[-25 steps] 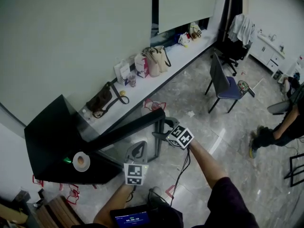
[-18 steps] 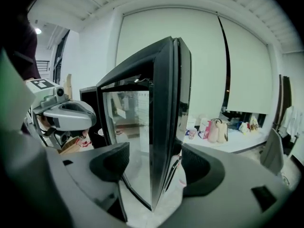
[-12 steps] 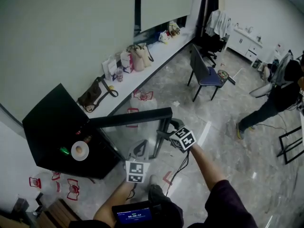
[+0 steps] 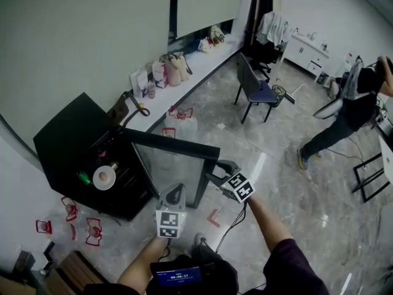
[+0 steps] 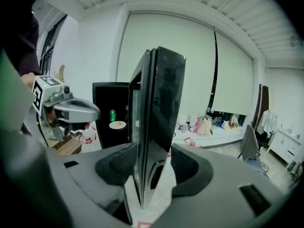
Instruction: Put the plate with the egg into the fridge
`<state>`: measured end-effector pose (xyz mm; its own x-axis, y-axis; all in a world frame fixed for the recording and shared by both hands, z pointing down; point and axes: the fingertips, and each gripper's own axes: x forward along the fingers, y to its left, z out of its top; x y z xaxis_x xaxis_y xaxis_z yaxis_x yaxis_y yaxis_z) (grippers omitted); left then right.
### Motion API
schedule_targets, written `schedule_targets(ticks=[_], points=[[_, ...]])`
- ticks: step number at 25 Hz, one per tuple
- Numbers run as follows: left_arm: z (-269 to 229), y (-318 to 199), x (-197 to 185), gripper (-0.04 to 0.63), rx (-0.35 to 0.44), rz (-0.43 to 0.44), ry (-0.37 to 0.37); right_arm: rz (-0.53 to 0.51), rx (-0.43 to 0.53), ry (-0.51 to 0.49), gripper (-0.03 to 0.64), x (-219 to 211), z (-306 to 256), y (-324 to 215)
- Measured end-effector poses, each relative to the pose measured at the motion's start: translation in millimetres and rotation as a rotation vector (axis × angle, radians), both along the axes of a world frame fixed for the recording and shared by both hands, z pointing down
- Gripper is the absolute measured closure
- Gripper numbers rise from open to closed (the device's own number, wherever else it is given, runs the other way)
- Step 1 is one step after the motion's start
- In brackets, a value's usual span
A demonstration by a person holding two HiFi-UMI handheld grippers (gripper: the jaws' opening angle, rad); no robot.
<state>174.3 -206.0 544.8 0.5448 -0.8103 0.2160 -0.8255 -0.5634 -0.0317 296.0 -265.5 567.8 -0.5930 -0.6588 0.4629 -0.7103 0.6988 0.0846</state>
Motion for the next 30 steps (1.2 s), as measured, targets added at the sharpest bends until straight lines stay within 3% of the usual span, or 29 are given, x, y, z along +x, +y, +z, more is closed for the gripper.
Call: schedule_targets(ticks=[6,17,24,30], points=[[-7.1,40.7,-3.7,0.586,0.024,-0.073,0.008,-0.091,0.045,-0.055,0.4,-32.1,-4.4,68.8],[9.1,133.7,-84.1,0.586,-0.017,-0.393,-0.026,-0.421,0.077,-0.114,0.428,-137.0,-3.9,163.6],[13.7,176.1,-155.3,0.586,-0.026,-0.56,-0.038,-0.601,0.062,-0.14,0.509,-225.2,-2.1,198.8],[-5.1,193.8,-202.9,0.586,0.02,-0.621,-0.052,-0.663,0.113,-0.224,0.605,-284.6,-26.5,225.2]])
